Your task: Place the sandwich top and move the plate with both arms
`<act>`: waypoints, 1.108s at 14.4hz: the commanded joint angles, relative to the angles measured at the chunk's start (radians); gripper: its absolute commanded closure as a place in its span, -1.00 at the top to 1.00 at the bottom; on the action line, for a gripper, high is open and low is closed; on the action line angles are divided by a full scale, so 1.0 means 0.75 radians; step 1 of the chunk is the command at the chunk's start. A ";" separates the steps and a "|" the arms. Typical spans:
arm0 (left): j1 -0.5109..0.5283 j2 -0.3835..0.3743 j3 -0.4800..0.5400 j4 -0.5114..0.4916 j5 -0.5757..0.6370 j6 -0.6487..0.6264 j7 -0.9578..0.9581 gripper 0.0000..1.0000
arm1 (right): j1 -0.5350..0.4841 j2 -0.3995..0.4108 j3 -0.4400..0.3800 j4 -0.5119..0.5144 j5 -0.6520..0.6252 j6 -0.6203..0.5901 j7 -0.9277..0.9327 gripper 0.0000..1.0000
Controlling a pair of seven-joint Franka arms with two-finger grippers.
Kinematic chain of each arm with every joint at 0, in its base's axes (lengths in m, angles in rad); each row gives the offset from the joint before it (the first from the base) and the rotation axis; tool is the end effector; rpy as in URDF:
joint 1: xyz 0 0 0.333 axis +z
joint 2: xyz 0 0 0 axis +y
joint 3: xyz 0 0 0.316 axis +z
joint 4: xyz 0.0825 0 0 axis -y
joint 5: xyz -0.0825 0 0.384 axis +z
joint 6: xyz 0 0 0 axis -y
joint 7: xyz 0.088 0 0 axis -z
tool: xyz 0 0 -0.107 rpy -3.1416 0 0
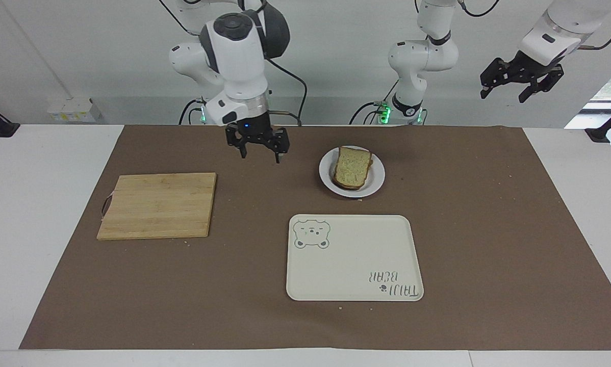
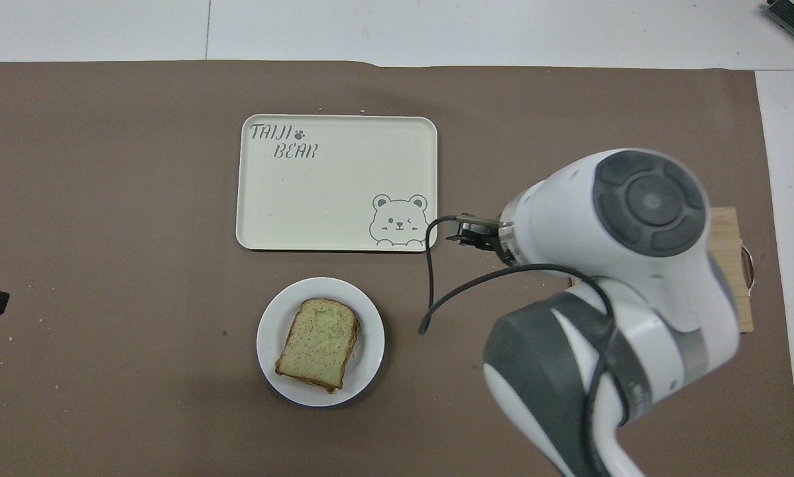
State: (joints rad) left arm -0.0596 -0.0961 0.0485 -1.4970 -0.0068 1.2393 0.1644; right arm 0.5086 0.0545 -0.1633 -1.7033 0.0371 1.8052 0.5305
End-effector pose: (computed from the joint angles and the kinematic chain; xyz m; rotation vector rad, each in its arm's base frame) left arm 0.4860 -0.0048 0.6819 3.0957 -0.2759 -0.2498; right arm 0.5488 0.2029 0.5514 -3.0816 0.2975 -0.0495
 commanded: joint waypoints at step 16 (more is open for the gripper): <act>0.006 -0.023 -0.005 -0.021 0.015 -0.012 -0.004 1.00 | -0.588 -0.093 0.015 0.042 -0.047 -0.241 -0.777 1.00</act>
State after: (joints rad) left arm -0.0596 -0.0961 0.0485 -1.4970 -0.0068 1.2393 0.1644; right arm 0.0795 0.0025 -0.1648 -1.6661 0.0150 1.6457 -0.0694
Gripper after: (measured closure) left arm 0.000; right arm 0.000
